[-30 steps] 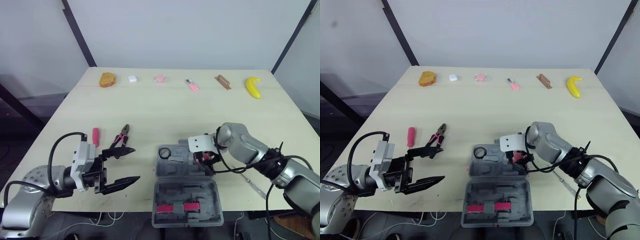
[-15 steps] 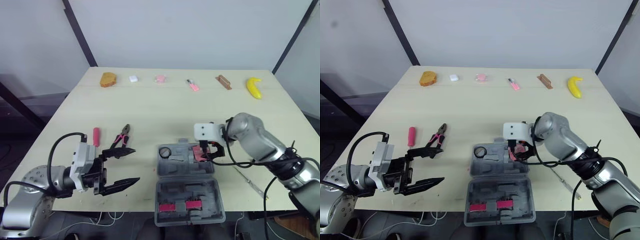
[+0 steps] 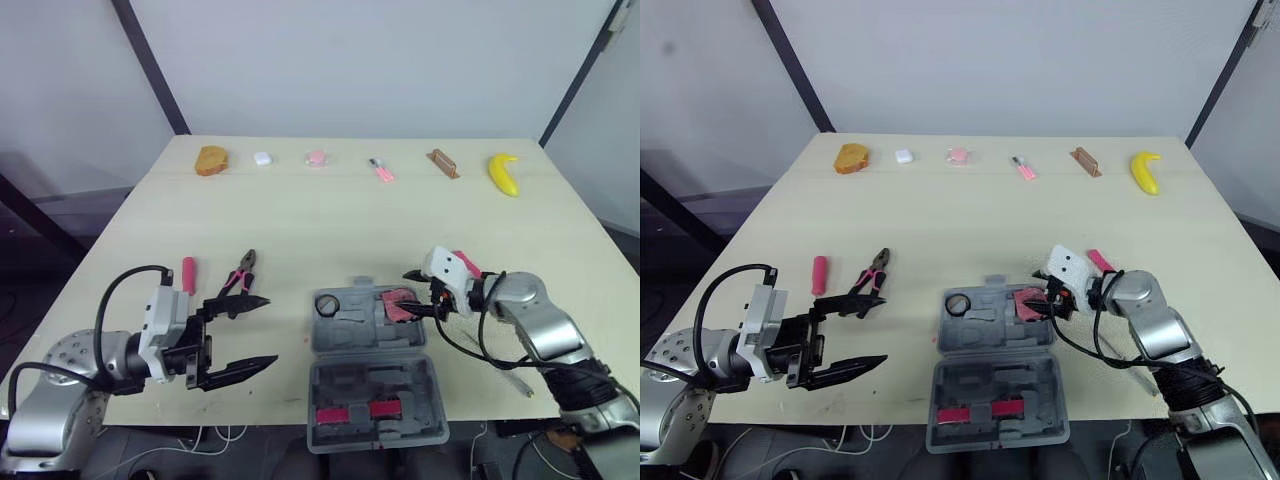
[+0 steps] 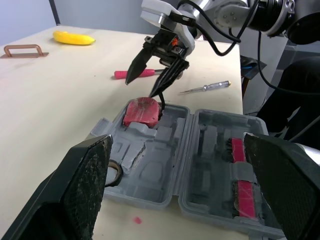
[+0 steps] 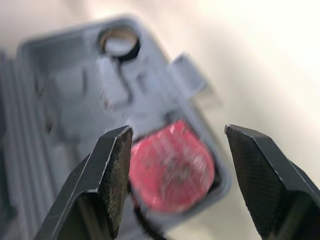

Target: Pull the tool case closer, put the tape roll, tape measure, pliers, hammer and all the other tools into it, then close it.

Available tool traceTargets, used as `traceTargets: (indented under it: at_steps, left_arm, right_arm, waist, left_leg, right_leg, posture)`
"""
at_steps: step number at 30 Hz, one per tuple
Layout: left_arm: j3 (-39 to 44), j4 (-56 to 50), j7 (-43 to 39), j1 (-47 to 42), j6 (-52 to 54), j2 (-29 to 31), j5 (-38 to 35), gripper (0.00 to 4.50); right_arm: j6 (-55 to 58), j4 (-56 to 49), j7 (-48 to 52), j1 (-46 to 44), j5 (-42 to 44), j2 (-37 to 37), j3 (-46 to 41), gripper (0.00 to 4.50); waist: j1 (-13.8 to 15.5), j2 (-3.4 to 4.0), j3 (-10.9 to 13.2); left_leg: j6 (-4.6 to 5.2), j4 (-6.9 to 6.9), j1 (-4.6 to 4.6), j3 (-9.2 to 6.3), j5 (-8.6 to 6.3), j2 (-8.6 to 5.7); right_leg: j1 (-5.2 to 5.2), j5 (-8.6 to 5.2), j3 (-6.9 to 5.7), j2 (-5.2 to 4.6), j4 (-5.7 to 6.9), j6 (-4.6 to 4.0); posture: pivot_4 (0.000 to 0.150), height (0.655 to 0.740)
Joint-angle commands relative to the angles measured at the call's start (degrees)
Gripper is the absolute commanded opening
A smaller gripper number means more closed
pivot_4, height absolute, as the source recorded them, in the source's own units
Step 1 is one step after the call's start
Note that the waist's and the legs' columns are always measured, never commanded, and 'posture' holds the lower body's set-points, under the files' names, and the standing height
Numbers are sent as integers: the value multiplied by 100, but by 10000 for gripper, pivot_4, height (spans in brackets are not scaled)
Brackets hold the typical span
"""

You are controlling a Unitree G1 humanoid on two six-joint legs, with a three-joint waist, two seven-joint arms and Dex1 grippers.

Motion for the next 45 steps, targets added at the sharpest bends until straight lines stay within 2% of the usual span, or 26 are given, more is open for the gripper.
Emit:
traceTargets:
  at_steps: [1,2,4,5,12,17,24,32,37,45]
  left_arm:
    - [57,38,-64,-52,-107,38,5,45000]
    - [52,53,-71,-73,-104,47,11,45000]
    - [44,77,-83,-108,-95,64,19,45000]
    - [37,83,-81,-129,-84,72,21,45000]
    - [-30,39,-17,-266,5,70,42,45000]
    - [-31,33,3,-331,48,91,34,45000]
    - [2,-14,47,-353,98,131,15,45000]
    - [40,-154,139,-324,209,152,-25,45000]
    - [63,-184,148,-311,243,165,-41,45000]
    - [29,-258,213,-364,339,169,-65,45000]
  right_arm:
    - [-548,90,-126,129,279,163,-267,29840]
    - [-691,158,-162,159,288,196,-286,24233]
    - [-878,258,-207,204,314,244,-304,20221]
    - [-947,291,-196,229,334,255,-300,14413]
    - [-1567,817,-175,332,439,468,-284,14413]
    - [-2186,1815,-35,250,518,684,-336,14413]
    - [-2794,2976,-266,89,63,774,-160,14413]
    - [-2015,3394,-399,276,-246,750,165,14413]
    - [-1802,3397,-494,383,-398,714,347,14413]
    - [-1555,3419,-741,477,-588,780,531,14413]
  waist:
    - [-8,0,0]
    - [-11,1,0]
    - [-21,0,0]
    - [-23,1,0]
    - [-42,0,0]
    - [-56,0,0]
    - [-70,0,-1]
    - [-63,-29,-28]
    - [-54,-39,-49]
    - [-43,-66,-112]
  left_leg:
    - [0,0,-1,0,0,0]
    - [0,0,-1,1,0,0]
    - [0,0,0,2,0,-1]
    - [0,0,0,1,0,-1]
    - [0,0,0,0,0,-1]
    - [0,0,0,0,0,0]
    - [0,0,7,2,0,0]
    - [0,0,30,-3,0,1]
    - [0,-19,110,-4,-1,1]
    - [0,-22,123,-13,-1,6]
  right_leg:
    - [0,0,1,-1,0,0]
    - [0,0,1,-1,0,0]
    - [0,0,1,-2,0,0]
    - [0,0,1,-1,0,0]
    - [0,0,1,-1,0,0]
    - [0,0,1,-1,1,0]
    - [3,0,3,-1,2,0]
    - [24,0,0,-4,1,0]
    - [107,-2,-3,-8,-21,-2]
    - [127,-2,-10,-11,-32,-2]
  posture:
    - [1500,7400]
    - [1500,7400]
    - [1500,7400]
    - [1500,7400]
    - [1500,7400]
    - [1500,7400]
    - [1500,7400]
    - [1500,7400]
    - [1500,7400]
    - [1500,7400]
